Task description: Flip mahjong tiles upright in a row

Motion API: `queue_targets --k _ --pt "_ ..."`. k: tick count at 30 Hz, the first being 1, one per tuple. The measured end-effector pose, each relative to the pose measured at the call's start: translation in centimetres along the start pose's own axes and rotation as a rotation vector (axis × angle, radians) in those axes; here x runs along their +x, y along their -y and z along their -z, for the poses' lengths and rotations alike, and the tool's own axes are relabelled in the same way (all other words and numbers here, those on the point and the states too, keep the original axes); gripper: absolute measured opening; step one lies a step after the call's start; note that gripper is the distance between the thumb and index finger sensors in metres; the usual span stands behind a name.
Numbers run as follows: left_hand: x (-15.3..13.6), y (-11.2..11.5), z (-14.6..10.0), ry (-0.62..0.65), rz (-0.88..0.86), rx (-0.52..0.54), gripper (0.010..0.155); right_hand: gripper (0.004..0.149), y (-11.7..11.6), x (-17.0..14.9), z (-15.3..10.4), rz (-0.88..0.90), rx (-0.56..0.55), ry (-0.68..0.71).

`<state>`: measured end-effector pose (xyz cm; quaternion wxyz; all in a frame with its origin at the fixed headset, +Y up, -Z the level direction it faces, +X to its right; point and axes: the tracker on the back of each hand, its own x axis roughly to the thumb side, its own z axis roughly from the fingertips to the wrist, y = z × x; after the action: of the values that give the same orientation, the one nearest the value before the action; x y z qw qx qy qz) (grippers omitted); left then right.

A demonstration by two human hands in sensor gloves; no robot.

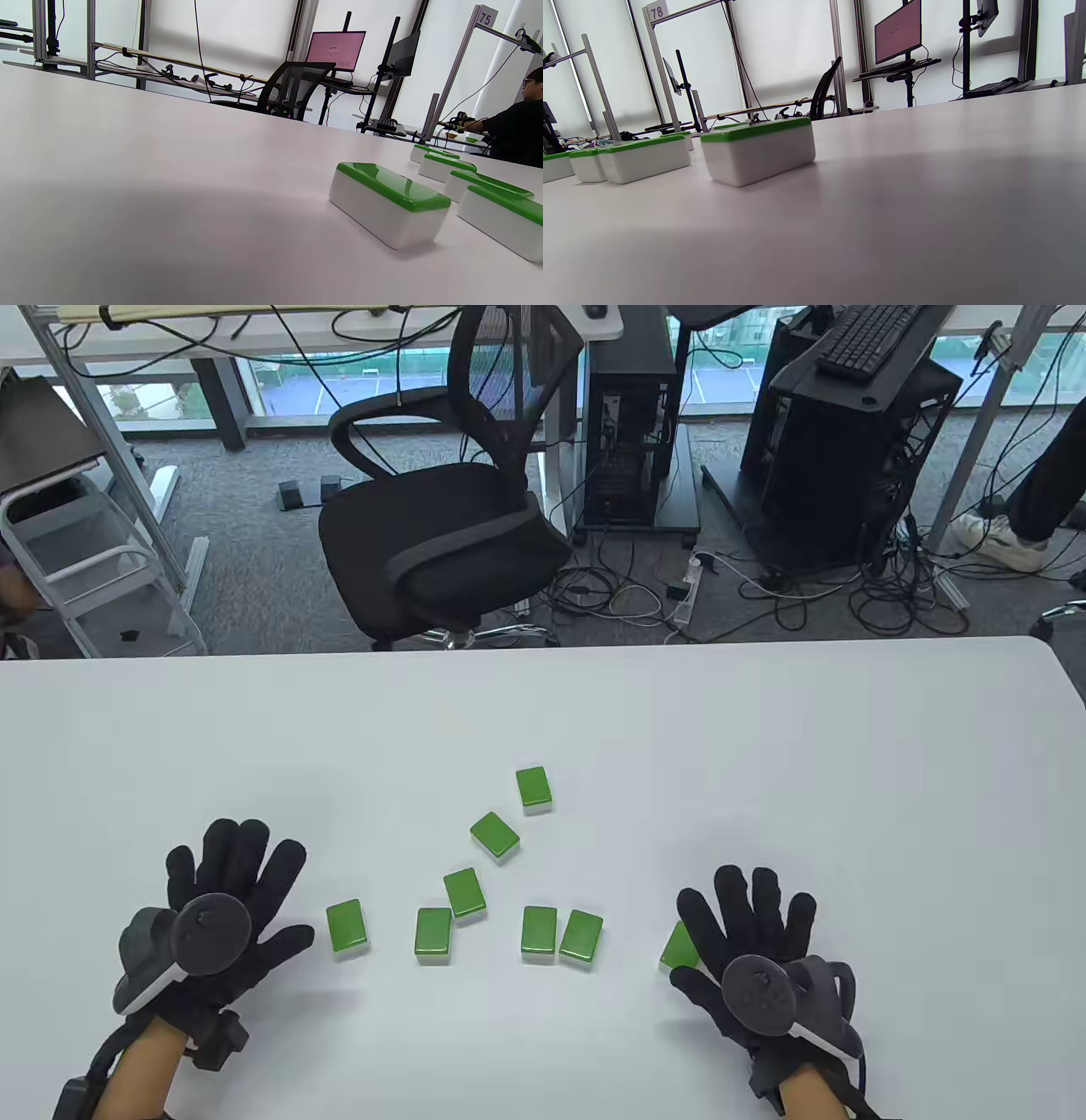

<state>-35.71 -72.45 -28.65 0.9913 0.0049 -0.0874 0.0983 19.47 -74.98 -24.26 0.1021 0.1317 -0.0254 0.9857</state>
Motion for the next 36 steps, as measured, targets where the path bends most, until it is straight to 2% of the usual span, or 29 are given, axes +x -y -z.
queue_targets --k 6,26,32,36 --pt "0.4 0.0 0.0 0.014 0.016 -0.001 0.084 0.074 0.5 -0.7 -0.4 0.009 -0.044 -0.028" --pt "2.4 0.2 -0.2 0.098 0.084 -0.022 0.087 0.078 0.7 -0.1 -0.5 -0.003 -0.07 0.012" --pt "3.8 1.0 0.3 0.149 0.123 -0.066 0.088 0.078 0.7 0.3 -0.6 -0.013 -0.074 0.028" --pt "4.6 2.3 1.5 0.144 0.197 -0.165 0.09 0.078 0.5 0.5 -0.6 -0.027 -0.066 0.036"
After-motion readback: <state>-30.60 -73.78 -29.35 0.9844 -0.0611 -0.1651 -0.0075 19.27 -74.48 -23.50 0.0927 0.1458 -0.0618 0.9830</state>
